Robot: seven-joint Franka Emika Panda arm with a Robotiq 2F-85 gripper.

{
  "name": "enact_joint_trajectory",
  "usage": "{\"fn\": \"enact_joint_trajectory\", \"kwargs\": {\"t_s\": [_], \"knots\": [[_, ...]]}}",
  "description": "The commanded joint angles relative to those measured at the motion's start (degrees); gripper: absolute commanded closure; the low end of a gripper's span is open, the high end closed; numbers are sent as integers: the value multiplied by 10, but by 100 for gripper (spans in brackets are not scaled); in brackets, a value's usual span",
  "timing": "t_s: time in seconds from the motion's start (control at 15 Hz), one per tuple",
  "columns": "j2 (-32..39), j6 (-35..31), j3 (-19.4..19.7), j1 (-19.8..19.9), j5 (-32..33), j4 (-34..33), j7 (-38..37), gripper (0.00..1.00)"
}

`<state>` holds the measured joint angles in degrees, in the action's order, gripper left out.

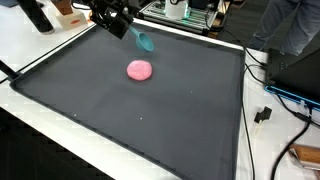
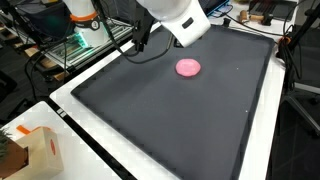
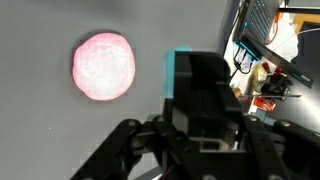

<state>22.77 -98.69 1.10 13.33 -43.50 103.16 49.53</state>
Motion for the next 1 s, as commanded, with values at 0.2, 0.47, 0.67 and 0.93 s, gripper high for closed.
{"fn": "enact_joint_trajectory", "kwargs": {"t_s": [0.2,0.47,0.67,0.93], "knots": [[56,13,1,11,-38,-37,45,75],[77,10,-2,11,-31,-48,65,75],[93,4,-1,10,-26,-56,74,75],[103,-10,2,6,-17,-58,81,75]]}}
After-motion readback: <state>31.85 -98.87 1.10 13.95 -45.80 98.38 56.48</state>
